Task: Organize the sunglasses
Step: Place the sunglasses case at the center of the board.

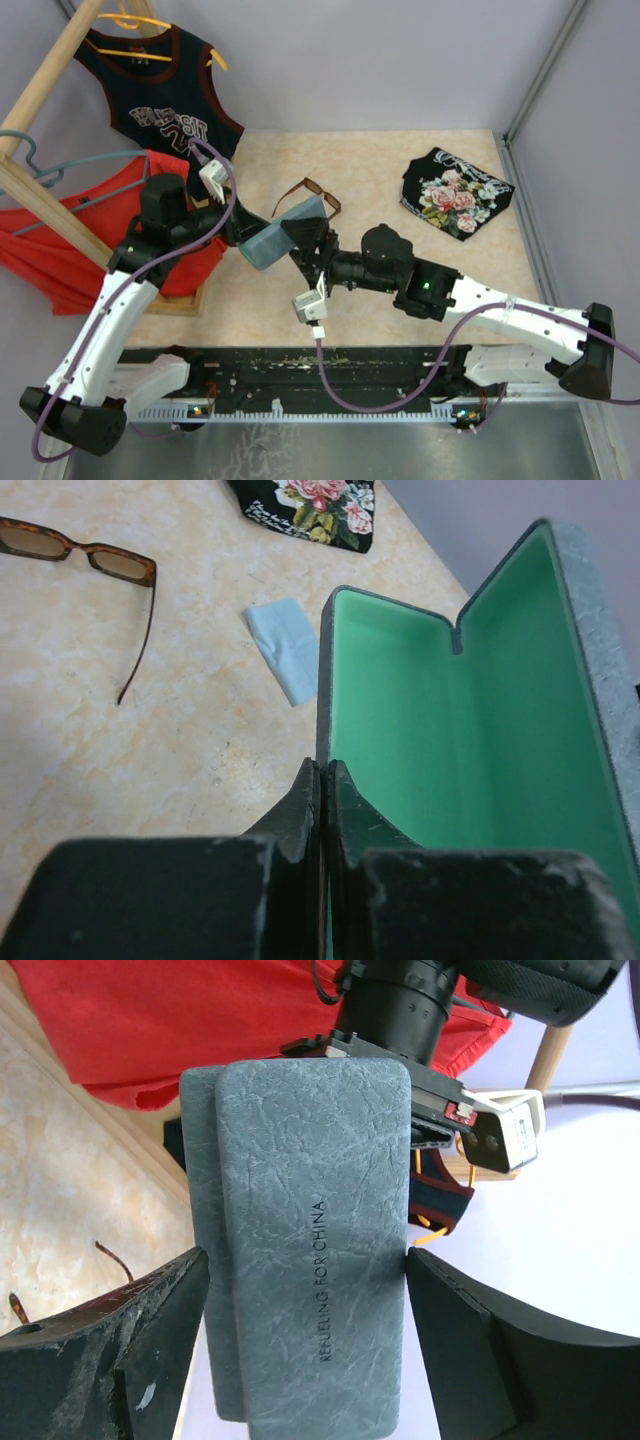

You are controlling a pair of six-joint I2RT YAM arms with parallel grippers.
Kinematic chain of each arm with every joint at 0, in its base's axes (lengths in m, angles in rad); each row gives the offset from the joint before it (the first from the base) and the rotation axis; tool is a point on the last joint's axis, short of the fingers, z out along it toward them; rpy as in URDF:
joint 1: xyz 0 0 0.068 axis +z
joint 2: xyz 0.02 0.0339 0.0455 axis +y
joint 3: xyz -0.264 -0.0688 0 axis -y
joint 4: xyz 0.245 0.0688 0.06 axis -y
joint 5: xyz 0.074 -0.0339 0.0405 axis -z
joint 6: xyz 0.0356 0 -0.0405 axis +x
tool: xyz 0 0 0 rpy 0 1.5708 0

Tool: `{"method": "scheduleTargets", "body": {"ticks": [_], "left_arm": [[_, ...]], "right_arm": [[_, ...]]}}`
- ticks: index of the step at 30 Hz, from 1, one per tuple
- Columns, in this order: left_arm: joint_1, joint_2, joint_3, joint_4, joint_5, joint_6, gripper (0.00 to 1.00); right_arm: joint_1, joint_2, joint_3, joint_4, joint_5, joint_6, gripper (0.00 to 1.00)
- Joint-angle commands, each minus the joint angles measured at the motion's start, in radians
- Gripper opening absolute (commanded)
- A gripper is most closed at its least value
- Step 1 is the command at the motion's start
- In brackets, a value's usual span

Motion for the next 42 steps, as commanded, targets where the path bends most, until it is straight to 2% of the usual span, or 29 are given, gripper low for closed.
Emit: {"method": "scheduleTargets", "body": {"ticks": [1,6,10,13,15,16,19,22,26,29,32,37,42], "left_arm": [[0.004,0.001,0.028,0.032,-0.021,0.006,0.0],[0.004,0.003,0.022,0.031,-0.057,0.008,0.0],[0.004,0.003,0.005,0.04,-0.133,0.007,0.0],[0.004,-0.001,-0.015,0.057,-0.238,-0.006,0.0],[-0.002,-0.012,-0.04,0.081,-0.317,-0.032,0.0],[-0.007,-0.02,-0.056,0.101,-0.354,-0.048,0.0],[-0.045,-0.047,-0.122,0.165,-0.493,-0.098,0.0],[-0.098,-0.058,-0.19,0.21,-0.629,-0.153,0.0],[-0.184,-0.037,-0.26,0.236,-0.757,-0.228,0.0],[-0.264,-0.022,-0.333,0.287,-0.876,-0.287,0.0],[-0.327,0.008,-0.404,0.342,-0.962,-0.345,0.0],[-0.406,0.08,-0.508,0.459,-1.051,-0.421,0.0],[-0.455,0.173,-0.584,0.59,-1.105,-0.463,0.0]], "right_arm": [[-0.001,-0.036,0.038,0.056,0.022,0.051,0.8],[-0.001,-0.058,0.014,0.091,0.03,0.077,0.83],[0.0,-0.117,-0.077,0.242,0.04,0.211,0.83],[0.0,-0.178,-0.165,0.395,0.103,0.454,0.8],[-0.001,-0.217,-0.189,0.411,0.204,0.69,0.77],[0.0,-0.233,-0.184,0.381,0.239,0.82,0.77],[-0.001,-0.252,-0.139,0.18,0.479,1.202,0.77],[-0.001,-0.225,-0.093,-0.071,0.641,1.48,0.77],[-0.018,-0.213,-0.145,-0.265,0.708,1.813,0.81],[-0.074,-0.211,-0.19,-0.337,0.604,1.916,0.83],[-0.105,-0.218,-0.237,-0.324,0.527,1.982,0.85],[-0.106,-0.216,-0.291,-0.316,0.54,2.108,0.88],[-0.117,-0.185,-0.297,-0.389,0.576,2.185,0.91]]}}
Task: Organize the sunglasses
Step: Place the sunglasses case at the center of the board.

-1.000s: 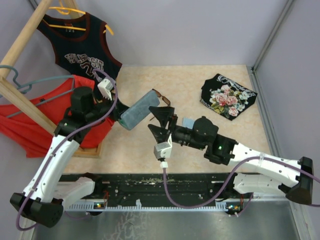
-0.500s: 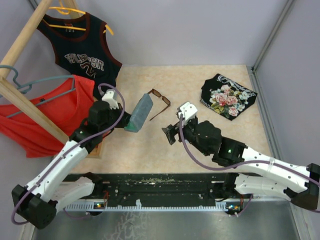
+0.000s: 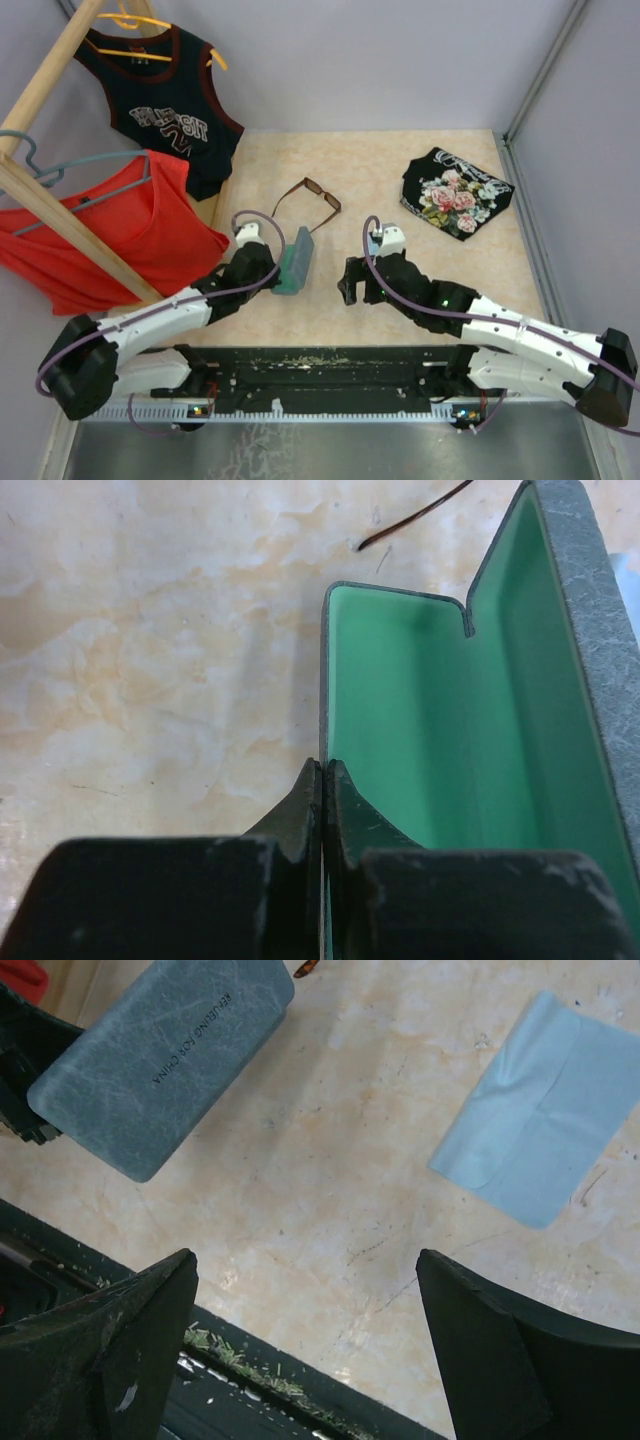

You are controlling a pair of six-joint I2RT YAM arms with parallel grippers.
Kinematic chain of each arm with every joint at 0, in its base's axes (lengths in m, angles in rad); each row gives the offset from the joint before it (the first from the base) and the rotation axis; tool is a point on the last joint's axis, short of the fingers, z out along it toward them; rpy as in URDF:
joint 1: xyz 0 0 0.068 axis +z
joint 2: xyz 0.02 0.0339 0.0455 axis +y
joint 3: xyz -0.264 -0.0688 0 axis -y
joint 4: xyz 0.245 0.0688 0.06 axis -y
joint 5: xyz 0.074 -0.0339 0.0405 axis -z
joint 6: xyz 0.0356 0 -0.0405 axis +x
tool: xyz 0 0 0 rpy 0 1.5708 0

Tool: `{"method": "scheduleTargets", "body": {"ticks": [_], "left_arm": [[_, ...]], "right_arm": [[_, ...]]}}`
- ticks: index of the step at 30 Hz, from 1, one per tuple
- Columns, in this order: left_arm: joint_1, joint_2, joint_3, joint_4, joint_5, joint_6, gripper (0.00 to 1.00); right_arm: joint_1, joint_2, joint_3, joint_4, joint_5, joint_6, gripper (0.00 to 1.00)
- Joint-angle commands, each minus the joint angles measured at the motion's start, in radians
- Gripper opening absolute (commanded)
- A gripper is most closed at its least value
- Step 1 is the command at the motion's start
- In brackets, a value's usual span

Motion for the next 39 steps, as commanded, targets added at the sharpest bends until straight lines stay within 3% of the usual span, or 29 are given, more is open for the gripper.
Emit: {"method": "scheduleTargets", "body": {"ticks": [1,16,27,32,39], "left_arm": [[-0.042,0.057,-0.043,0.221,-0.1,-0.077,0.0],[-0.082,0.232,-0.101,0.405,-0.104,-0.087,0.01],[-0.086,0.238,-0.131,0.42,-0.076,-0.078,0.2],[-0.085,0.229,-0.158,0.428,-0.063,-0.086,0.23],[-0.085,0.184,-0.188,0.412,-0.019,-0.091,0.38]], "right_arm": [[-0.016,0.031,0.017,-0.045,0.027,0.118,0.92],[-0.019,0.001,-0.057,-0.011,0.064,0.12,0.93],[-0.019,-0.004,-0.041,-0.032,0.068,0.122,0.93],[-0.019,-0.004,-0.026,-0.05,0.076,0.12,0.93],[-0.019,-0.018,-0.008,-0.078,0.092,0.153,0.92]]}}
